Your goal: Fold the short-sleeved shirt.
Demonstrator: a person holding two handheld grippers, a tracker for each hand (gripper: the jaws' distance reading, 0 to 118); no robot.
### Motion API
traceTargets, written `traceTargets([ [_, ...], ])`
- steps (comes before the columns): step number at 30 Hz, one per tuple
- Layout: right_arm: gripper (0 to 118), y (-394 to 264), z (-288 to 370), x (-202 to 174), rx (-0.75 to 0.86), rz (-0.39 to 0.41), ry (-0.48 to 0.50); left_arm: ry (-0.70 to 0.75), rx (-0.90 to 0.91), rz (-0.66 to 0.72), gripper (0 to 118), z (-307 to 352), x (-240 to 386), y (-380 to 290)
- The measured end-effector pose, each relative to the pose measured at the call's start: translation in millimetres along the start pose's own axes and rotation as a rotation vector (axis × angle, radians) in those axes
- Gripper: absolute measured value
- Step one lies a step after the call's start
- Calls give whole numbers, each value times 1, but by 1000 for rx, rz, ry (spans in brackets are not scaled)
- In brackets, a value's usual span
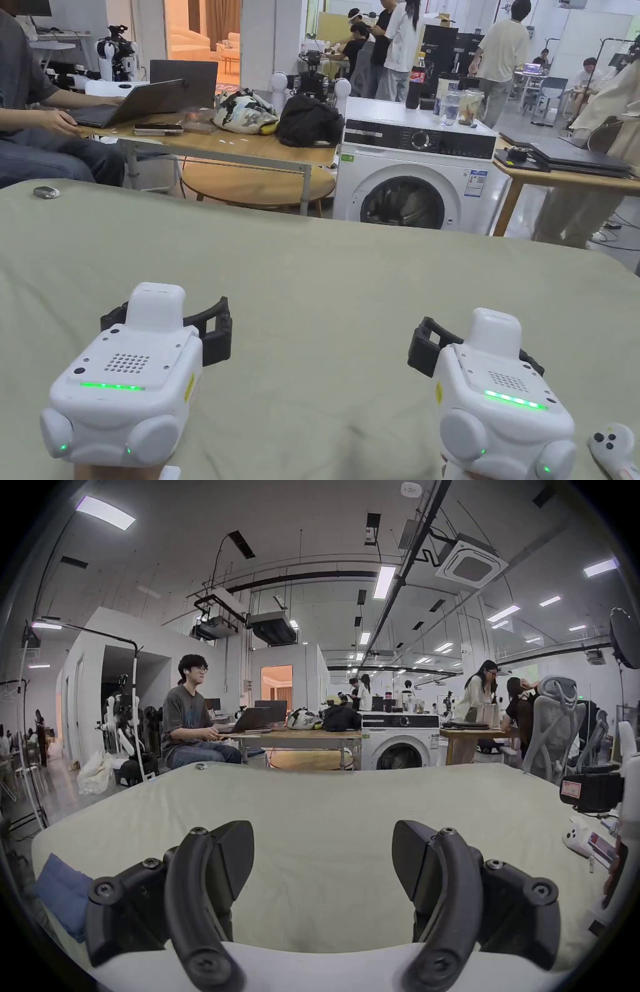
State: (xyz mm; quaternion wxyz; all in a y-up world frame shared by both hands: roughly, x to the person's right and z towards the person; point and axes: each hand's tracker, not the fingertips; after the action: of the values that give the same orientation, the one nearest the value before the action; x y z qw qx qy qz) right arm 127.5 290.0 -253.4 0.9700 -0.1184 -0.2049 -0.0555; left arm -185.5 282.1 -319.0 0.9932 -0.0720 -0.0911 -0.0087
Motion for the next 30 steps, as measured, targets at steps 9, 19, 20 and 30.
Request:
traceTargets([
  [9,90,-5,-1,-14,-20,49,-18,-16,-28,5,83,1,2,-9],
  [19,90,-9,-13,-1,-114,-9,-14,-23,-34,-49,83,-2,3,-12],
  [20,90,-9,-12,1,-108,-18,-14,-23,-33,-44,83,-1,2,-11],
  [30,90,-4,-8,10,-65,-22,115,-18,-31,-9,83,-3,1,-12],
])
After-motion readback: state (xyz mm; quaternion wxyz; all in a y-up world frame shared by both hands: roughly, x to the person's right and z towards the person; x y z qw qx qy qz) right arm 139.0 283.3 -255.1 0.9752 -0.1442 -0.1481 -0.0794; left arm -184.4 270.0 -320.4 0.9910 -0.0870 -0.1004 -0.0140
